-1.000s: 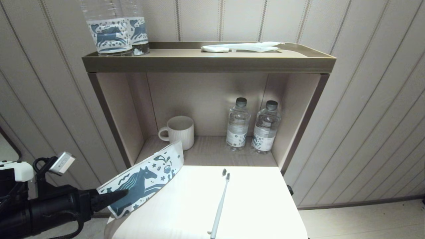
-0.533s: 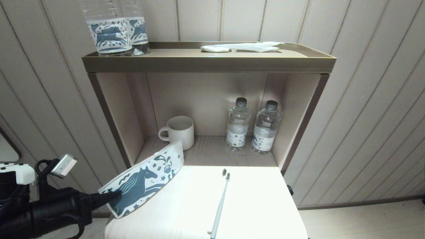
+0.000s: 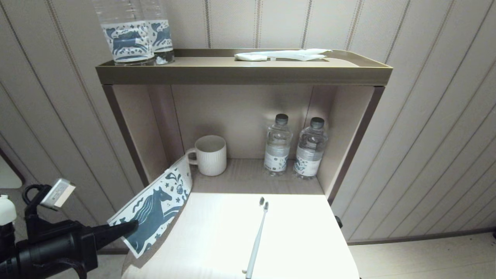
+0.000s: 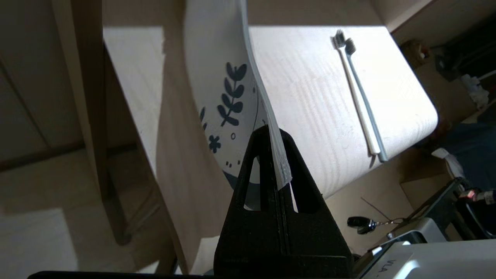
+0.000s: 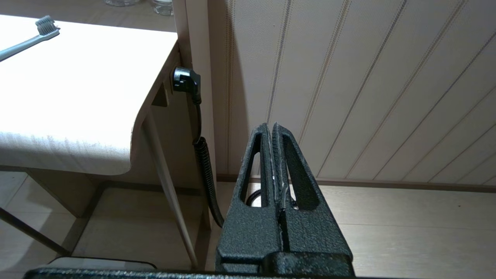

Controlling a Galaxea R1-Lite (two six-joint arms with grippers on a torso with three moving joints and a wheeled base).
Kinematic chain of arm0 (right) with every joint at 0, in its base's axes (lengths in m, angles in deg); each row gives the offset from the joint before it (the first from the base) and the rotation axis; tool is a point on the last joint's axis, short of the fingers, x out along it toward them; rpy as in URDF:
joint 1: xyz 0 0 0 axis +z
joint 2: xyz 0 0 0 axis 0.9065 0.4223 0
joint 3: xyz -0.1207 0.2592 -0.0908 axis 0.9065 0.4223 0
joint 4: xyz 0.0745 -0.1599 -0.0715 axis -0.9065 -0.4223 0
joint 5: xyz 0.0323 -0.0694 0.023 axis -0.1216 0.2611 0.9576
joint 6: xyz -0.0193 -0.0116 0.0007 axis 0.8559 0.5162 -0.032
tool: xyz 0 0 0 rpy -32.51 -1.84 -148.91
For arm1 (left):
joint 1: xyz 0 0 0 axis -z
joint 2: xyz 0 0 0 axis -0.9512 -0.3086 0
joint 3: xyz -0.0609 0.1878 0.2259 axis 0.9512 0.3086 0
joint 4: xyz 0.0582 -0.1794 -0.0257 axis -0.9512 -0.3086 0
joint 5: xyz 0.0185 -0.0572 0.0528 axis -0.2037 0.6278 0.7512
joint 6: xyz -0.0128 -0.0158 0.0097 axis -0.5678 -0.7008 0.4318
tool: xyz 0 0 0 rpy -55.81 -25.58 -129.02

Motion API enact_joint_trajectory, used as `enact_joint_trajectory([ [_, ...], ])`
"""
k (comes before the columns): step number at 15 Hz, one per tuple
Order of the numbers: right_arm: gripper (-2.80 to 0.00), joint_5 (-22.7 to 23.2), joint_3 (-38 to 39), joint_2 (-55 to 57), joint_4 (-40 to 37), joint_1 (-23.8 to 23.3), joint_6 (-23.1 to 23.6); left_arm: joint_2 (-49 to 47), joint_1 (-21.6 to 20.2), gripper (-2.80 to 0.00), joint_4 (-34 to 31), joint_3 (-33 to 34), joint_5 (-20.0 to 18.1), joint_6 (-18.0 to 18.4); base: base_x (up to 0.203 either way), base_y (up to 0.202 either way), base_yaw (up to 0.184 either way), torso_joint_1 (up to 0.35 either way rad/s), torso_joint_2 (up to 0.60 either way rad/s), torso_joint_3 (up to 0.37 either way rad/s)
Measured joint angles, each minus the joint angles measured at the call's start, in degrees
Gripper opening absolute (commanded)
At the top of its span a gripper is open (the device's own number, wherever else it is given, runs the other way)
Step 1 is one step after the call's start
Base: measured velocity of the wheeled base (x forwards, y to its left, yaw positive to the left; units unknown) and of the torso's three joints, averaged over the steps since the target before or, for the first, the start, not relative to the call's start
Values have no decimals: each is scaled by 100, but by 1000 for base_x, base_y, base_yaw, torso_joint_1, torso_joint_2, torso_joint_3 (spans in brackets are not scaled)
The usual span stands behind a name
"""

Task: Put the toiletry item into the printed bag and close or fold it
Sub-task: Pick up the storage bag, then hand it to the other hand

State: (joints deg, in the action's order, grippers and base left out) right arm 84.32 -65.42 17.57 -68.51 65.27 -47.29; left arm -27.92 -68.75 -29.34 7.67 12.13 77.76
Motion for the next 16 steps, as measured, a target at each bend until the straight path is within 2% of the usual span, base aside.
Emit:
enact_joint_trajectory([
  [2, -280, 0, 0, 0, 1, 0, 4, 433, 19, -280, -122, -2, 7, 0, 0, 0, 0, 0, 0, 0],
  [4, -280, 15, -28, 0, -22, -4, 14, 952, 148, -280, -518, -124, 12, -5, 0, 0, 0, 0, 0, 0],
  [10, -280, 2, -132, 0, -353, -6, 35, 2513, 960, -280, -2746, -958, 47, 86, 0, 0, 0, 0, 0, 0],
  [12, -280, 55, -186, 0, -388, -6, 26, 2760, 1283, -280, -3381, -1275, 50, 265, 0, 0, 0, 0, 0, 0],
  [14, -280, 366, -638, 0, -763, -6, -143, 2824, 1623, -280, -3901, -1588, 50, 585, 0, 0, 0, 0, 0, 0],
  [16, -280, 805, -1452, 0, -1323, -6, -267, 2752, 1898, -280, -4025, -1819, 50, 697, 0, 0, 0, 0, 0, 0],
])
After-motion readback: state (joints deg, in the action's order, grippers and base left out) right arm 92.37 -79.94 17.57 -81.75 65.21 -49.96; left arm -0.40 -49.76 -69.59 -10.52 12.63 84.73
